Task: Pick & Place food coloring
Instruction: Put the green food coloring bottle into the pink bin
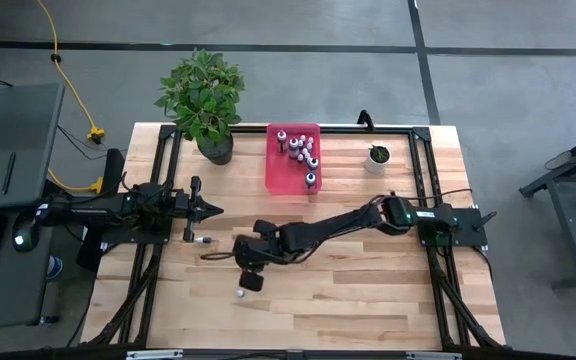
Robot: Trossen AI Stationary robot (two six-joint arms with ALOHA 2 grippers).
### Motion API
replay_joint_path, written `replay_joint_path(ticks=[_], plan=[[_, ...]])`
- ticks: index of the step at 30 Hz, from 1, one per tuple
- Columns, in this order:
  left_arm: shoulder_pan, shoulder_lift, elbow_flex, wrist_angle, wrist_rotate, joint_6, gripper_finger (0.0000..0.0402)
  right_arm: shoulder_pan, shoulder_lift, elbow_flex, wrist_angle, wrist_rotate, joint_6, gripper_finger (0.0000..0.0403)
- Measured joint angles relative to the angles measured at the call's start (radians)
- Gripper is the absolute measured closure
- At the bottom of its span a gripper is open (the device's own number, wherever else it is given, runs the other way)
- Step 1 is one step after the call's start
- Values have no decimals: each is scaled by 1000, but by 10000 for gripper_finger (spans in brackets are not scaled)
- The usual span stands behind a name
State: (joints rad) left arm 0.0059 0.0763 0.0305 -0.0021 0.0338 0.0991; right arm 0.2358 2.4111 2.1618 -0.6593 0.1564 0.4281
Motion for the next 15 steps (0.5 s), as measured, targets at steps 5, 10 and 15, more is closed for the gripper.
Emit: replay_joint_path(ticks=[5, 10, 15], plan=[[0, 0, 0, 0, 0, 0, 401, -17, 0, 189, -190, 29, 22, 347], [0, 0, 0, 0, 0, 0, 401, -42, -104, 136, -217, 15, 107, 347], [0, 0, 0, 0, 0, 0, 401, -70, -160, 135, -342, 53, 140, 347]])
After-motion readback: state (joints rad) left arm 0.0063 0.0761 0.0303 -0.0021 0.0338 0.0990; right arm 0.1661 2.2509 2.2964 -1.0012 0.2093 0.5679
